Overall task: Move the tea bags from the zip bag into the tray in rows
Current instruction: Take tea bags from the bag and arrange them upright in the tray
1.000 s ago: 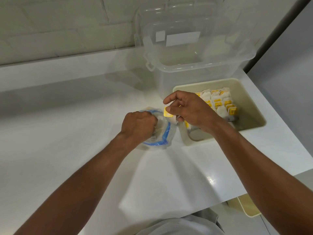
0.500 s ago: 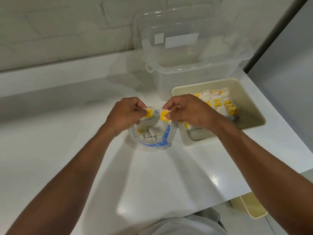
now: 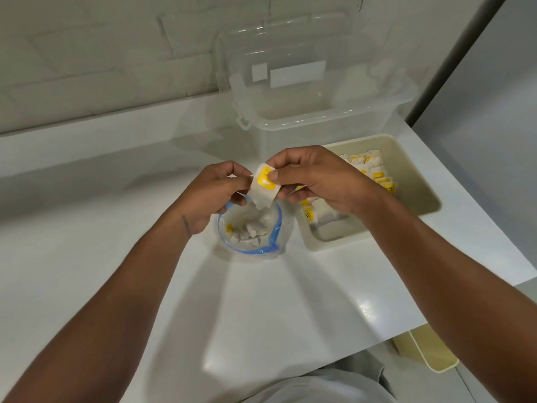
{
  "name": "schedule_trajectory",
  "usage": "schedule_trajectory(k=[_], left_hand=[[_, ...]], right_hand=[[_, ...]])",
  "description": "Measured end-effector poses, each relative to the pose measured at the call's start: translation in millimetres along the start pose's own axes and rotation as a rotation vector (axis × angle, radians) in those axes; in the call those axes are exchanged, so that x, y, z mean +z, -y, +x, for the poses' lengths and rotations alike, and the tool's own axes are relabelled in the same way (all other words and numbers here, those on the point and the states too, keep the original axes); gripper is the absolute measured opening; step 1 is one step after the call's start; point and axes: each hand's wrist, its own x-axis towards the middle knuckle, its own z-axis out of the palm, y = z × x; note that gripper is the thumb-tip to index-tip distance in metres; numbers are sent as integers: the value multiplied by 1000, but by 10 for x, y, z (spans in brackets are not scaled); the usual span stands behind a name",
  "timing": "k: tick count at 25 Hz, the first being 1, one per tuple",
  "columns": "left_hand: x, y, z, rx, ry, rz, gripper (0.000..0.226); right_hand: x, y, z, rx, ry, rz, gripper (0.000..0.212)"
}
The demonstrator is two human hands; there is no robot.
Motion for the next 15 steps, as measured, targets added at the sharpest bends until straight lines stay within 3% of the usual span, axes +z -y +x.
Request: schedule_trajectory(k=[3,6,11,15], left_hand=[[100,-98,32,14,47,12,6],[229,-208,62,26,25,62,6],[578,-447,59,85,69,170,15],[867,-491,133,163,75,281,7]], right_hand=[[-130,-70,21,-17,-106,-192,13],[-296,-97,-14,8,-27,-133,10],[-760,-160,-84,26,93,-308,8],[-1070,-306,-96,51,125,-400,10]])
